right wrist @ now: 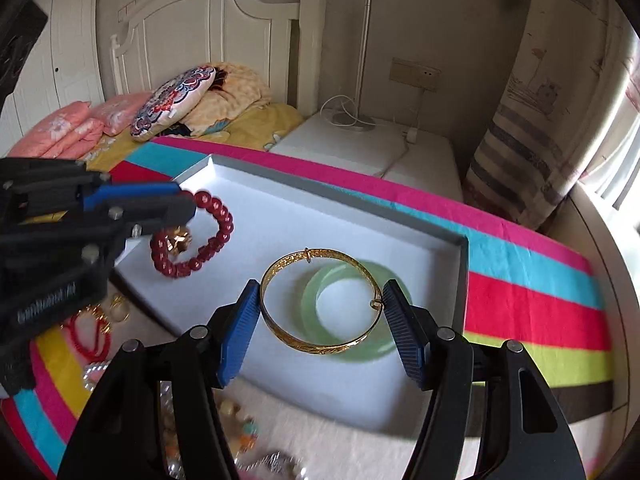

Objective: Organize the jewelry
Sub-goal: 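Lower the gold bangle into the tray with the right tool while the left tool releases the red bracelet there, then withdraw both tools from the tray toward the remaining jewelry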

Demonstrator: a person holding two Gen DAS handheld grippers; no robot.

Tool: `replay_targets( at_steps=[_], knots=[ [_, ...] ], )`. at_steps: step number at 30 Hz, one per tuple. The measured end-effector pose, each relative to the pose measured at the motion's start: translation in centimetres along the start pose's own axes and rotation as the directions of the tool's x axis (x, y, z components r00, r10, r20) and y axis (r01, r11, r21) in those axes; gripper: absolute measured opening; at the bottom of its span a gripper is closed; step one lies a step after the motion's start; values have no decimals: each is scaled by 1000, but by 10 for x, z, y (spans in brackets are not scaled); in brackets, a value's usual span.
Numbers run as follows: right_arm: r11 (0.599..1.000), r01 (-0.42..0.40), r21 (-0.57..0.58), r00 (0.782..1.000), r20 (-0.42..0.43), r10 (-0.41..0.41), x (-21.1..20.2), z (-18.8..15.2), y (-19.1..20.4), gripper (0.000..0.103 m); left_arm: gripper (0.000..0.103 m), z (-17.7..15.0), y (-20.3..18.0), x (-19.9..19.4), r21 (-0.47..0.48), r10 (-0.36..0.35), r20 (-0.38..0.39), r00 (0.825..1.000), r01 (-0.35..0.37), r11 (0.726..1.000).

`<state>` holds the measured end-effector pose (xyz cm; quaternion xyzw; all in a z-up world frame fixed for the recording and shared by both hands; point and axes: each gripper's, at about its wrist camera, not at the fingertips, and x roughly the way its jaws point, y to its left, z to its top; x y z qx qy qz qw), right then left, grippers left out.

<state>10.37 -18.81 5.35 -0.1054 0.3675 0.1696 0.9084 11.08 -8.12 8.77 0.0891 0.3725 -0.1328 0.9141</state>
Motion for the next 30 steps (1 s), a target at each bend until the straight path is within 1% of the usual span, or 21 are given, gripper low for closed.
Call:
replay_targets(
  at_steps=[2,4,8,12,13,14,15,16,19,21,22,23,24,25,26,28,30],
  knots=[
    [1000,15,-1,1000,-6,-15,12,11,-4,61,11,2,3,3,-5,-6,9,1000,6,1000],
    [1000,23,-6,999,-25,-24,26,20,-5,61,11,3,11,9,-16,5,8,1000,-5,1000],
    [999,24,-32,998,-53,-25,50,35,3,61,11,0,35,29,-62,39,-27,999,-41,997],
    [998,12,-58,996,-92,-18,71,46,12,61,13,-4,46,39,-66,30,-44,999,-33,997],
    [998,8,-59,993,-115,-15,77,48,13,64,23,-5,48,40,-67,29,-51,998,-33,997],
    [998,6,-57,992,-127,-13,80,49,14,73,42,-5,52,40,-76,25,-53,998,-29,997],
    [999,3,-53,991,-134,-10,81,49,13,77,50,-6,54,38,-83,27,-45,999,-31,996],
    [999,5,-47,992,-124,-10,79,48,13,81,57,-6,58,35,-92,36,-30,999,-39,995],
    [999,-30,-31,995,-100,26,66,42,12,81,58,-11,67,31,-100,28,-45,999,-32,994],
    [999,-26,-37,998,-64,24,50,35,12,77,58,-17,68,30,-85,33,-56,998,-37,996],
    [999,-35,-38,999,-38,33,37,29,13,71,58,-21,67,29,-71,36,-61,998,-40,997],
    [999,-40,-36,999,-21,39,29,25,14,63,58,-25,66,28,-56,42,-63,997,-45,997],
    [998,-46,-32,999,-1,46,19,20,14,59,58,-29,65,27,-48,46,-64,997,-49,998],
    [998,-54,-28,998,14,55,10,14,15,51,54,-33,64,26,-39,50,-63,997,-53,998],
    [997,-71,-24,997,17,71,3,5,17,42,49,-38,63,26,-34,52,-65,997,-54,998],
    [994,-110,-8,994,-2,110,-4,-10,21,37,47,-44,62,24,-33,50,-63,997,-52,998],
    [991,-131,1,991,-37,130,-4,-20,24,34,47,-48,65,22,-36,56,-62,996,-58,998]
  ],
)
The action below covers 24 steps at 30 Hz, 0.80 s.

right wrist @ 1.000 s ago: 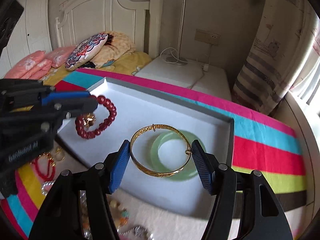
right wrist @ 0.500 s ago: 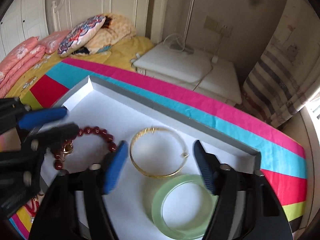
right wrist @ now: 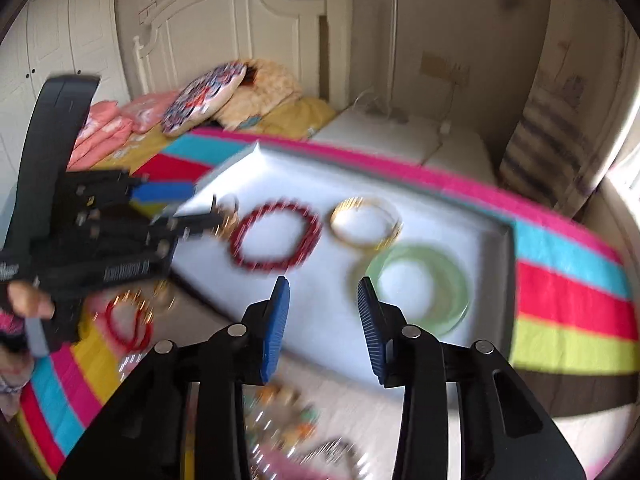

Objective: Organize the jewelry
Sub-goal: 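Withdraw both tools from the tray toward the remaining jewelry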

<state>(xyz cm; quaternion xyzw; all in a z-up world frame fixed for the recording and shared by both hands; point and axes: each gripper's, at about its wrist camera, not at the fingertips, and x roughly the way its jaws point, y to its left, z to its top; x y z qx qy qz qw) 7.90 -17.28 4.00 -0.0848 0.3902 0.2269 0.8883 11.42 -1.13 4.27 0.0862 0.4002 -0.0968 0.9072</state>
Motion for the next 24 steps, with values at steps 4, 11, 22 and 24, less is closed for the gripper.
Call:
replay_targets(
  at_steps=[4,11,22,24],
  knots=[
    [994,-28,101,999,-42,32,7,-5,-10,34,43,-6,5,1,-11,1,-29,1000,-1,1000],
    [965,-108,240,985,-107,137,19,-9,-17,34,38,-23,-3,-5,69,71,-66,995,-67,995],
    [991,-73,109,992,-93,84,-29,-54,29,35,39,-86,-19,-67,10,63,-28,998,-63,998],
    [992,-71,102,993,-84,80,-37,-63,33,35,41,-100,-25,-81,-18,44,-16,999,-44,999]
  ],
)
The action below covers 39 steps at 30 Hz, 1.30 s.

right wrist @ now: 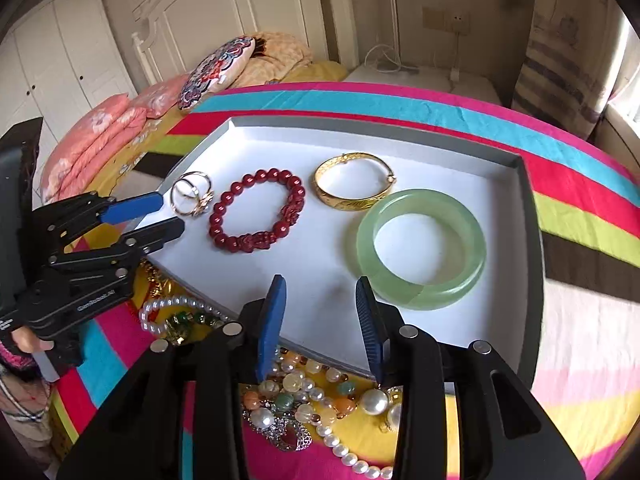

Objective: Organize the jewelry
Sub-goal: 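Withdraw both tools from the tray toward the remaining jewelry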

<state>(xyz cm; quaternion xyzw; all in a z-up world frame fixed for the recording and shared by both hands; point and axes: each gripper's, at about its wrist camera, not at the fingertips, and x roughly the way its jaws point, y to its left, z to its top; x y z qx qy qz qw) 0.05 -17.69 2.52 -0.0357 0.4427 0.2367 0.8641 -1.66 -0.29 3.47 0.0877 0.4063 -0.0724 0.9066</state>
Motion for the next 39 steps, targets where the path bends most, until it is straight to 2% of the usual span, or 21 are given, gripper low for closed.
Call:
replay_targets(
  at_steps=[2,6,10,12,13,14,16,19,21,23,26,28,30,35,39],
  knots=[
    [1000,-7,3,1000,7,7,-9,-13,2,35,44,-12,-5,-13,-21,-22,10,1000,22,1000],
    [1000,-9,-5,1000,15,9,-22,-32,9,36,45,-30,-17,-30,-19,-17,23,1000,17,1000],
    [999,15,-42,999,49,-13,-37,-49,21,37,54,-42,-23,-43,-15,-47,45,998,48,999],
    [998,15,-61,994,111,-8,-54,-60,25,41,69,-48,-22,-56,-33,-86,90,992,89,995],
    [998,9,-68,989,146,1,-66,-69,26,46,86,-53,-20,-69,-48,-95,140,986,103,994],
    [997,14,-72,986,165,-2,-73,-77,26,47,100,-59,-18,-82,-68,-72,197,978,87,994],
    [995,56,-83,983,178,-40,-87,-96,21,47,101,-69,-10,-101,-109,-43,284,958,77,991],
    [996,54,-75,989,138,-43,-94,-117,12,47,101,-80,7,-110,-193,-6,313,950,69,979],
    [996,52,-69,994,104,-45,-91,-127,11,47,101,-84,20,-107,-257,7,298,955,73,964],
    [996,55,-77,993,109,-46,-93,-130,16,47,101,-85,31,-104,-309,0,290,957,94,946],
    [999,-14,-36,994,111,18,-93,-123,20,47,101,-86,47,-98,-378,-6,263,965,109,919],
    [999,8,-35,995,104,-4,-89,-118,22,47,101,-89,53,-99,-401,8,257,966,99,911],
    [999,14,-46,995,95,-9,-84,-111,27,47,101,-92,51,-106,-388,32,271,962,79,918],
    [993,16,-116,998,65,-9,-73,-99,51,47,101,-96,32,-113,-299,73,239,968,1,954],
    [990,10,-141,1000,21,-7,-59,-94,65,47,101,-98,24,-110,-259,68,232,970,-5,966]
  ],
)
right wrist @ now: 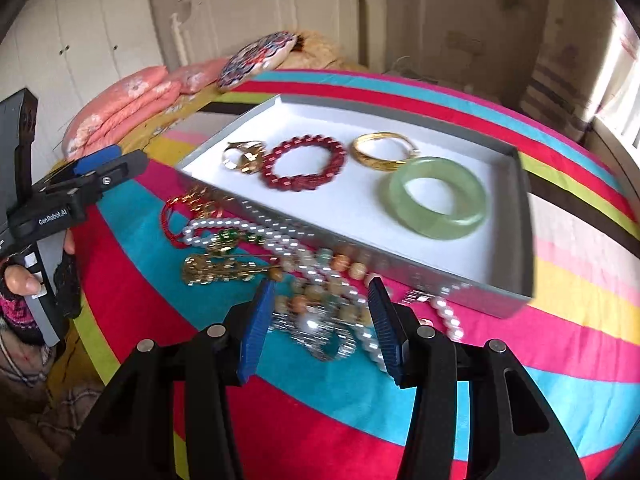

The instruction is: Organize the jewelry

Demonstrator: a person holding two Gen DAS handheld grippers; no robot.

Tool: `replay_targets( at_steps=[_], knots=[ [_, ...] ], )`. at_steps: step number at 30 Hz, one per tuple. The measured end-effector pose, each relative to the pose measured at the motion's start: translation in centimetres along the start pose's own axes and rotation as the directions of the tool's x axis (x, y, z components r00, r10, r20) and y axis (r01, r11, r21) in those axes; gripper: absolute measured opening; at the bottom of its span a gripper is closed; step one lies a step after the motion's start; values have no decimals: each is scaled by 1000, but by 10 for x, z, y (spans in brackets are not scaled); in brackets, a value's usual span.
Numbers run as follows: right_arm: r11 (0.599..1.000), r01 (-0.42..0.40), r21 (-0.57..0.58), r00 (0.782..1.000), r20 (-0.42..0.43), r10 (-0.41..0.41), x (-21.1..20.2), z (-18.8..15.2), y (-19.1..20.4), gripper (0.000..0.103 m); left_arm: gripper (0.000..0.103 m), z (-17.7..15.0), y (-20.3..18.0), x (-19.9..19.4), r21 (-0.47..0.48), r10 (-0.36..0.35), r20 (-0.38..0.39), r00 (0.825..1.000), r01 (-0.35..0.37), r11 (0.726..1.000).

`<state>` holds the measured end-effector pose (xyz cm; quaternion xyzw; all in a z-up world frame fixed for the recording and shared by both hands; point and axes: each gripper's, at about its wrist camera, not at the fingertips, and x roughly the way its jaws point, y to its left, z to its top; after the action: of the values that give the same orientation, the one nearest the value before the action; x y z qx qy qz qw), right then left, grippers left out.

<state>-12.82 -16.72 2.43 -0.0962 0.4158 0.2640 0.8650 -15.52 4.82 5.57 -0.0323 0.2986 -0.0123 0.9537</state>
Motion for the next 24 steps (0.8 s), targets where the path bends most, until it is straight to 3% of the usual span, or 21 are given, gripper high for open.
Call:
replay_targets(
  at_steps=[5,10,12,14,17,21,24],
  knots=[
    [998,15,-59,1000,-21,-17,5,-3,7,47,101,-2,5,8,-24,-24,-38,999,23,999],
    [991,21,-131,1000,-8,-22,4,-11,14,53,101,-3,-2,10,16,-17,-48,999,18,1000],
    [988,34,-153,999,14,-32,1,-13,16,47,101,-3,-3,9,27,-14,-43,999,15,1000],
    [987,37,-156,999,29,-32,-2,-14,17,28,101,-3,-4,10,29,-14,-46,999,16,999],
    [983,37,-180,998,53,-28,-10,-15,19,10,101,-3,-3,11,26,-18,-52,999,19,999],
    [988,47,-145,995,98,-33,-21,-13,14,6,101,-3,-1,11,21,-23,-55,998,24,999],
    [985,44,-168,997,72,-32,-17,-12,17,7,101,-3,-1,12,23,-25,-58,998,26,999]
  ],
)
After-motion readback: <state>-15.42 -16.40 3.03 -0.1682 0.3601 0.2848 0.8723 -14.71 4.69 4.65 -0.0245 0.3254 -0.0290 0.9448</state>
